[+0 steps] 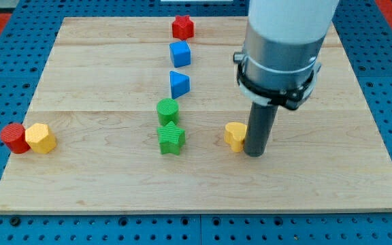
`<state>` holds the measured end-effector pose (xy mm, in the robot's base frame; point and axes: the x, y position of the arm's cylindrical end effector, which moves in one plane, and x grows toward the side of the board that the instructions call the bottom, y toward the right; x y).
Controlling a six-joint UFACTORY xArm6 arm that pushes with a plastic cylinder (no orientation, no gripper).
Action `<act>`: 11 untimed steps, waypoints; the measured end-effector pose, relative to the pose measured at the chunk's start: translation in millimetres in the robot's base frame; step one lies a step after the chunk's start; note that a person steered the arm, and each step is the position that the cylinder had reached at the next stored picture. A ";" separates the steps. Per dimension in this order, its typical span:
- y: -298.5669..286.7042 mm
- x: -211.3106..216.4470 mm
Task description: Slightly push the yellow heart to the right side of the board
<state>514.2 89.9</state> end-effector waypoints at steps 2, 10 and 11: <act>-44.8 87.8; -11.7 -6.2; -50.0 58.4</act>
